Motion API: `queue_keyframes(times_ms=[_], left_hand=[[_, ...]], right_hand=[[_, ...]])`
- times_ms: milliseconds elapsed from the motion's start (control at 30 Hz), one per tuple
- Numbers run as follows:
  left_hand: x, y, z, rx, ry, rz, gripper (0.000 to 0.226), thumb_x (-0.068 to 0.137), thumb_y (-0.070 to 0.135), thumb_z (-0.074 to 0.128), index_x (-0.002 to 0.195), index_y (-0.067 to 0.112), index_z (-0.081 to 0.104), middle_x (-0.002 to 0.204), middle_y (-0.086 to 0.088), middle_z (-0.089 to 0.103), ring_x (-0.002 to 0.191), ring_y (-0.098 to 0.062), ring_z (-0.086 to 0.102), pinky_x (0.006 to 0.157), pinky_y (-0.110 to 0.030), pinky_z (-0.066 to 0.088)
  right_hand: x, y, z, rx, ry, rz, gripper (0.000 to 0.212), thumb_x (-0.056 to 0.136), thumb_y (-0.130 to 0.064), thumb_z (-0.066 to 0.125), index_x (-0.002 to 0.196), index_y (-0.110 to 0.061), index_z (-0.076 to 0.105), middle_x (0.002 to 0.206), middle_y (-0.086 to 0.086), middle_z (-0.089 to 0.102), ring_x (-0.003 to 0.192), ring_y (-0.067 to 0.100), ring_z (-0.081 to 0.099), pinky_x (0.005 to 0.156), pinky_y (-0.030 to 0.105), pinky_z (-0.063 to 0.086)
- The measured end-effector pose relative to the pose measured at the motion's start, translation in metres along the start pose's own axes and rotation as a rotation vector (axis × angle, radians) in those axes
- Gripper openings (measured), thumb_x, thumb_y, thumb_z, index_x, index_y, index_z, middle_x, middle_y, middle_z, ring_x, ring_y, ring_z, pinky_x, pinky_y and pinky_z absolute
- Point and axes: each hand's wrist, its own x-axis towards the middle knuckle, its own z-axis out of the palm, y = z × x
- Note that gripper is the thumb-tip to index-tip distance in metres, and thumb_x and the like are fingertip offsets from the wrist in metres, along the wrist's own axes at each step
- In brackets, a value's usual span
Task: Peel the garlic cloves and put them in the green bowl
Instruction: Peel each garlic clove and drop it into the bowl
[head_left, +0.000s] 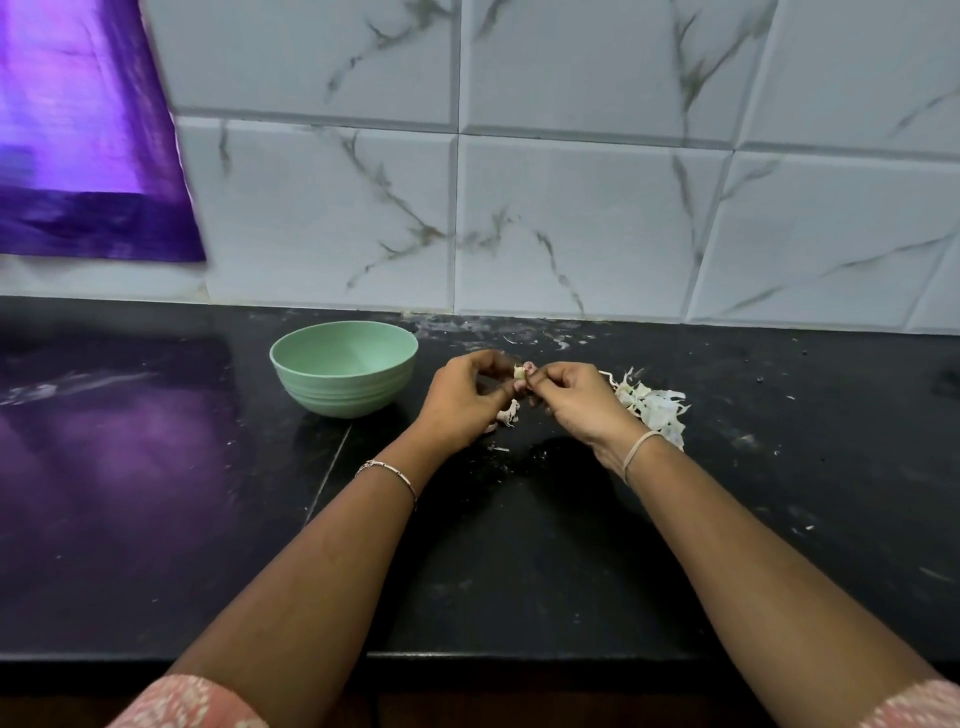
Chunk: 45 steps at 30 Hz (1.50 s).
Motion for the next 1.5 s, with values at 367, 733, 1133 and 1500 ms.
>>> queue_keyframes(times_ms=[367,733,1133,1500], left_hand=[[0.000,-0.001,0.001,-0.103,0.032,-0.110,0.009,0.091,0.010,0.066,0.099,0.013,0.068,0.077,0.000,0.068,0.061,-0.013,0.067,0.059,-0.033,0.060],[-0.002,-0.001,0.001,-0.067,0.017,-0.100,0.020,0.092,0.018,0.067,0.111,0.014,0.070,0.082,-0.003,0.067,0.069,-0.020,0.068,0.062,-0.032,0.060],[-0.005,0.003,0.001,0.043,0.048,-0.020,0.014,0.089,0.019,0.070,0.102,0.022,0.074,0.080,-0.005,0.070,0.072,-0.029,0.071,0.062,-0.039,0.061],[-0.006,0.011,0.004,-0.206,0.013,-0.043,0.009,0.093,0.014,0.064,0.098,0.018,0.069,0.076,0.001,0.067,0.059,-0.018,0.060,0.065,-0.047,0.057]], right_hand=[[-0.001,-0.009,-0.015,0.093,0.132,-0.010,0.025,0.075,-0.004,0.081,0.075,-0.014,0.058,0.071,0.002,0.061,0.062,0.011,0.054,0.054,0.022,0.046],[-0.005,-0.011,-0.006,0.183,0.050,0.016,0.007,0.082,-0.012,0.075,0.082,-0.008,0.071,0.071,0.006,0.067,0.056,0.004,0.055,0.053,0.014,0.046],[-0.008,-0.017,-0.007,0.134,0.093,0.028,0.014,0.084,-0.003,0.067,0.072,-0.008,0.068,0.064,0.004,0.064,0.054,0.005,0.054,0.053,0.014,0.047],[0.001,-0.009,-0.011,-0.083,0.168,-0.027,0.011,0.075,-0.018,0.074,0.066,-0.017,0.067,0.061,-0.003,0.063,0.061,0.013,0.056,0.062,0.030,0.046]])
